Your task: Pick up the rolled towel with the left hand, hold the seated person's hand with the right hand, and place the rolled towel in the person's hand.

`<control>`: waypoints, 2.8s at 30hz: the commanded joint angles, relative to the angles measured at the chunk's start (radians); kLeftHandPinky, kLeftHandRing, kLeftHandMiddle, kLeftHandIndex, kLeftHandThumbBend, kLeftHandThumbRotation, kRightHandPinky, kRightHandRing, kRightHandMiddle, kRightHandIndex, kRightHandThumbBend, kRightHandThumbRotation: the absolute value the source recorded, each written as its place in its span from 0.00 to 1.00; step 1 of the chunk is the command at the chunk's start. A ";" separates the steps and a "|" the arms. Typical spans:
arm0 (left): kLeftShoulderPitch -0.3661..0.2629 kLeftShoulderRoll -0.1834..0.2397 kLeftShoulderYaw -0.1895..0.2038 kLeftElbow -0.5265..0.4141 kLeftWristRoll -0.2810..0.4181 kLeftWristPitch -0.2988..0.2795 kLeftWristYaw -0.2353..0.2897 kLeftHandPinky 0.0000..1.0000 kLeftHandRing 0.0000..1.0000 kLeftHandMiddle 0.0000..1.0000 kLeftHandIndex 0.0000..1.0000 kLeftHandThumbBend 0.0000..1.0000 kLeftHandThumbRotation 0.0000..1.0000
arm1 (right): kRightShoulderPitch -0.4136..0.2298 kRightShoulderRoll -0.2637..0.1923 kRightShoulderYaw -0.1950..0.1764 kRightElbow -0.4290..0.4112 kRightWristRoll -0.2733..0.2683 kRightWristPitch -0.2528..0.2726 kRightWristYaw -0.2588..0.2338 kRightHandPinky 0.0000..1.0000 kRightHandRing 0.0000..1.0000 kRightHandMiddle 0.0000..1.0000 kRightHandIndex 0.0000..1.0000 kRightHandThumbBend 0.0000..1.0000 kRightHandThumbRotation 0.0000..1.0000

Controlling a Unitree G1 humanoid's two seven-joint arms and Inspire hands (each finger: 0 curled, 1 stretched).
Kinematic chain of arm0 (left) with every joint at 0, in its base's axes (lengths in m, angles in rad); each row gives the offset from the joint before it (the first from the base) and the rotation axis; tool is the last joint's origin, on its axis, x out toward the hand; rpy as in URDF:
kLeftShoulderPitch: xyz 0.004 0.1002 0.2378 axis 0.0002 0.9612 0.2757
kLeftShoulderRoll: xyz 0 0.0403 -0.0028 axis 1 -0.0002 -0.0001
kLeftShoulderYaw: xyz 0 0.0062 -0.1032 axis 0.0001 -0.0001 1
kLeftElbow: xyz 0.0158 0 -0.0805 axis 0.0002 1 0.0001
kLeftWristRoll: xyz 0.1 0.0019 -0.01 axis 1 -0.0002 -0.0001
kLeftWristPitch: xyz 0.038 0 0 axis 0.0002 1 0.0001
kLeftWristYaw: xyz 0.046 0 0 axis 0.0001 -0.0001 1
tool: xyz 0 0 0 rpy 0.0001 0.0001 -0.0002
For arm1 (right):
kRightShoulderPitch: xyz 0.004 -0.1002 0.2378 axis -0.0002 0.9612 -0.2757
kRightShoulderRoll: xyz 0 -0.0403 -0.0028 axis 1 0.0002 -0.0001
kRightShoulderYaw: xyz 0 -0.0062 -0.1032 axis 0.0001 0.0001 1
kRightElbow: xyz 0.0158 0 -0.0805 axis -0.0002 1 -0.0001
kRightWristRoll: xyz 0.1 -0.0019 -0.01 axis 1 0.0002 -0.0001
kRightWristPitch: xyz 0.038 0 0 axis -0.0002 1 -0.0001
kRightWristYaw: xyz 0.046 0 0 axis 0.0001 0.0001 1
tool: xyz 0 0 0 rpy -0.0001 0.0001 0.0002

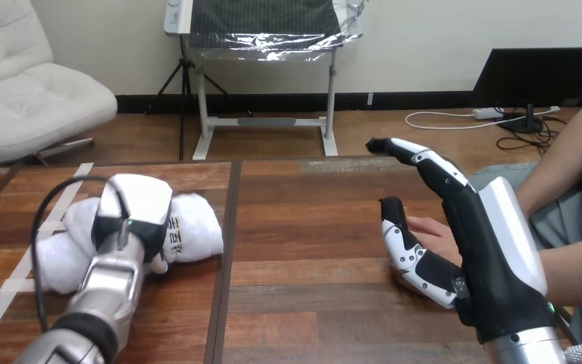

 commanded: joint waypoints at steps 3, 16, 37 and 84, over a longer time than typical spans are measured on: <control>0.059 0.032 0.088 0.009 -0.115 -0.161 0.097 0.30 0.37 0.47 0.53 0.71 0.00 | -0.047 -0.007 -0.006 -0.033 0.004 -0.012 -0.003 0.90 0.84 0.82 0.77 0.03 0.00; 0.131 0.035 0.258 -0.020 -0.358 -0.515 0.116 0.30 0.36 0.45 0.53 0.66 0.00 | -0.042 -0.006 -0.007 -0.037 0.008 -0.005 0.001 0.88 0.82 0.80 0.76 0.05 0.00; 0.192 -0.003 0.367 -0.054 -0.477 -0.769 0.143 0.36 0.40 0.47 0.53 0.66 0.03 | -0.043 -0.003 -0.009 -0.032 0.016 -0.008 -0.003 0.87 0.82 0.80 0.76 0.05 0.00; 0.473 -0.304 0.670 -0.738 -1.497 -0.309 -0.776 0.36 0.39 0.45 0.49 0.85 0.03 | -0.052 -0.002 -0.024 -0.051 0.008 0.034 -0.002 0.94 0.89 0.89 0.87 0.10 0.00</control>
